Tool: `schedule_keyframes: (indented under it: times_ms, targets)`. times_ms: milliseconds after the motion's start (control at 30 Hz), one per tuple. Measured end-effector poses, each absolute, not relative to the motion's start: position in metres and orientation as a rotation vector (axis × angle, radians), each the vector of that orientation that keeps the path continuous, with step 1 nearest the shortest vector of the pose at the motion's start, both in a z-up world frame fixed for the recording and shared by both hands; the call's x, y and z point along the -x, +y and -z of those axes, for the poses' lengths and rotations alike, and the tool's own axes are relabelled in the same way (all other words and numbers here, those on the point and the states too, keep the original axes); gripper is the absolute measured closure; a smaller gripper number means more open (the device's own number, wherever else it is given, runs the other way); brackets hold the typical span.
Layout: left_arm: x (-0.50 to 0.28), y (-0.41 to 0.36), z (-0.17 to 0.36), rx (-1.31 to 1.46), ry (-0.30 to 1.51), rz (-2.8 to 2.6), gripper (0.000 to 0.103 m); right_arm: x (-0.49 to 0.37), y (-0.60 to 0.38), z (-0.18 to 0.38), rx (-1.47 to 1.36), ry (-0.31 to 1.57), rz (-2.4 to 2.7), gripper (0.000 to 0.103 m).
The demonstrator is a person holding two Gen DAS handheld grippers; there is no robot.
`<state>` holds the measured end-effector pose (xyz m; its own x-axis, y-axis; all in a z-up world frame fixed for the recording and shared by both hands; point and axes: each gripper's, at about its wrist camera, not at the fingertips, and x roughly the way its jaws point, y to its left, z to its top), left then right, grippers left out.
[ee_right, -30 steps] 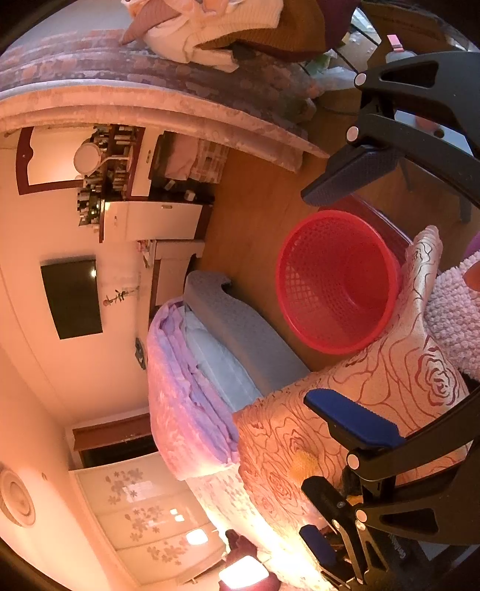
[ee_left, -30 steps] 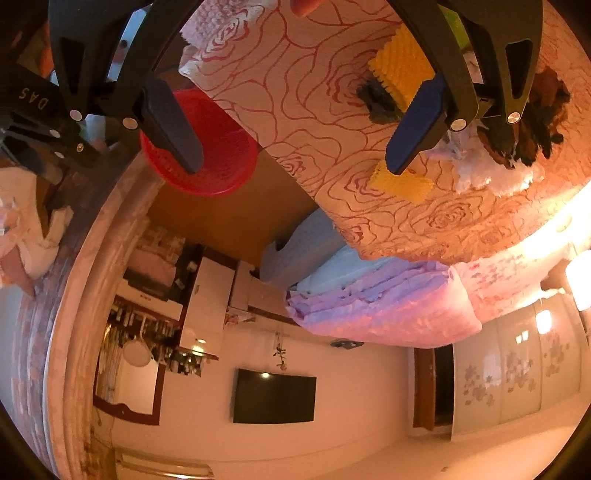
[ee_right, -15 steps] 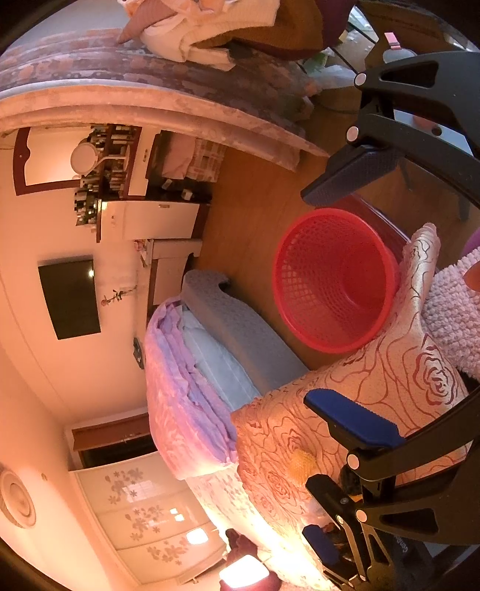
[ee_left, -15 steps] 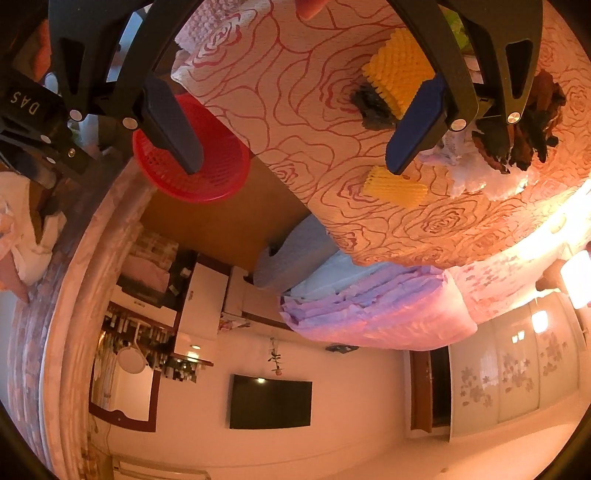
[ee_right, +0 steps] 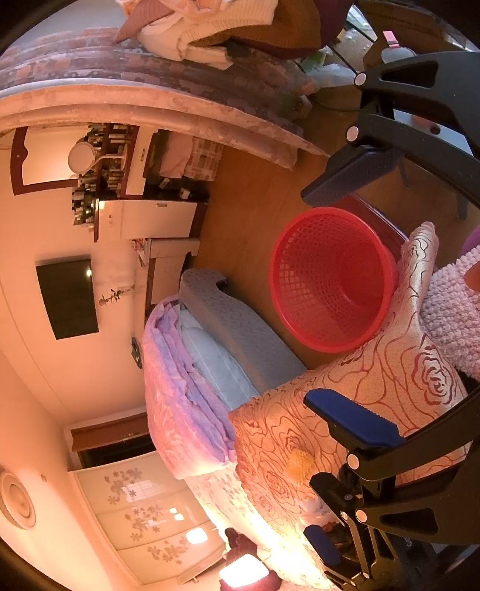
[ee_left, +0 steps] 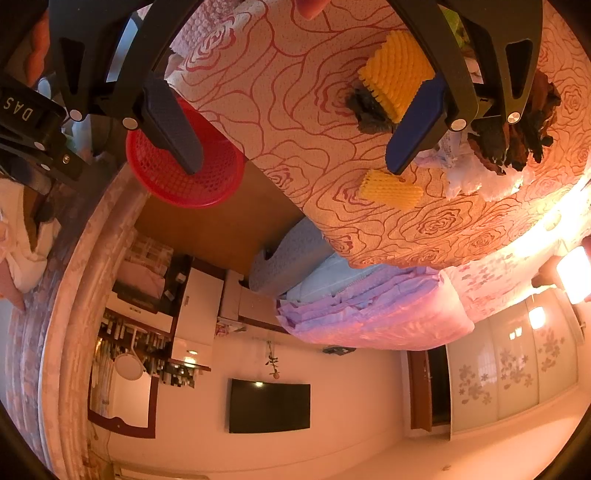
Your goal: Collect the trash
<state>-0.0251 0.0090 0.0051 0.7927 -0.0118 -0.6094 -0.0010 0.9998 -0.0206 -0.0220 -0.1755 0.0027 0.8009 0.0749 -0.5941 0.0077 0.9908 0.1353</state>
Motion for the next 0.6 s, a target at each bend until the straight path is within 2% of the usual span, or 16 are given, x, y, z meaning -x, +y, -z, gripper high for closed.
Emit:
schedule_keyframes:
  times_ms: [600]
  targets:
    - [0.0297,0.0083,-0.0012,-0.014,0.669,-0.012,0.007,0.0246,-0.1699,0.0054,-0.129,0.650,-0.055,0.007]
